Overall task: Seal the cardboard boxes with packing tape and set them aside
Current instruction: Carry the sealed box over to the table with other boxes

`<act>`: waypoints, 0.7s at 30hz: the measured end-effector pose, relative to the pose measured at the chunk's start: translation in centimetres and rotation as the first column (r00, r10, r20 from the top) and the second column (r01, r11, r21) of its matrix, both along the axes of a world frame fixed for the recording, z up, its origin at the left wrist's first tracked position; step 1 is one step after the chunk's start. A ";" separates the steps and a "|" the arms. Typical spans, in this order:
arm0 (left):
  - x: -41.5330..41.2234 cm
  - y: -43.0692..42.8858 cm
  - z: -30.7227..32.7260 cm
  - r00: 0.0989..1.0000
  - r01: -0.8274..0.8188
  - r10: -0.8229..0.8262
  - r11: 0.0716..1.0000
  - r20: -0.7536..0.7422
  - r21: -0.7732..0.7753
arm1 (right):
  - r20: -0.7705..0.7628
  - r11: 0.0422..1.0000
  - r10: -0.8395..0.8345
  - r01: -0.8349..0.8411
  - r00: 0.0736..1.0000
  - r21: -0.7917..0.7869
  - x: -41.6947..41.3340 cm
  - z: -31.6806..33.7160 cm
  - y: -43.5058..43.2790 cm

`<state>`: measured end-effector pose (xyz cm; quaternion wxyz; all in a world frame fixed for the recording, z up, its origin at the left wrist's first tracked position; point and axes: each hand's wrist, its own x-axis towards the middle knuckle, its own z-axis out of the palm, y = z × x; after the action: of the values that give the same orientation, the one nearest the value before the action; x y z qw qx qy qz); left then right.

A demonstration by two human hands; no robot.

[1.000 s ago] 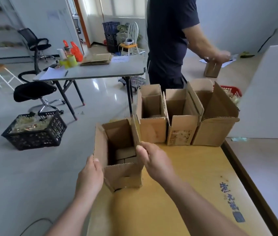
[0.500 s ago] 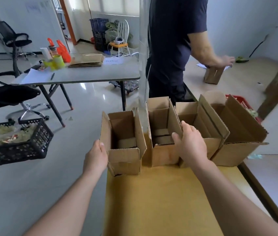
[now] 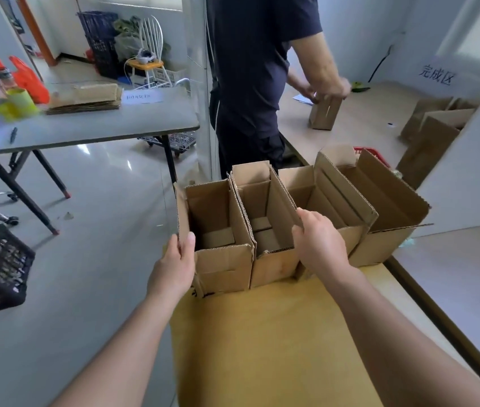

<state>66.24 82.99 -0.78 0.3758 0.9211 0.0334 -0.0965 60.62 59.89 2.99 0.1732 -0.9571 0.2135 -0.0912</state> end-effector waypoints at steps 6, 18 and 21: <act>-3.3 -1.0 2.1 0.961 -0.013 -0.014 0.995 0.277 0.098 | 0.185 0.991 0.059 -0.036 0.981 -0.126 -3.9 0.2 -0.6; -23.5 -17.2 0.7 0.797 0.436 -0.515 0.852 0.315 0.289 | 0.158 0.964 0.028 0.015 0.987 -0.267 -27.4 -2.2 -9.7; -28.9 -22.8 0.2 0.733 0.548 -0.631 0.769 0.255 0.329 | 0.209 0.944 -0.074 0.136 0.975 -0.300 -34.3 -3.1 -14.2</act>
<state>37.29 60.16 -0.58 0.2150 0.9222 -0.3189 -0.0408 26.30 45.72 -0.15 0.0346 -0.9461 0.2294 -0.2261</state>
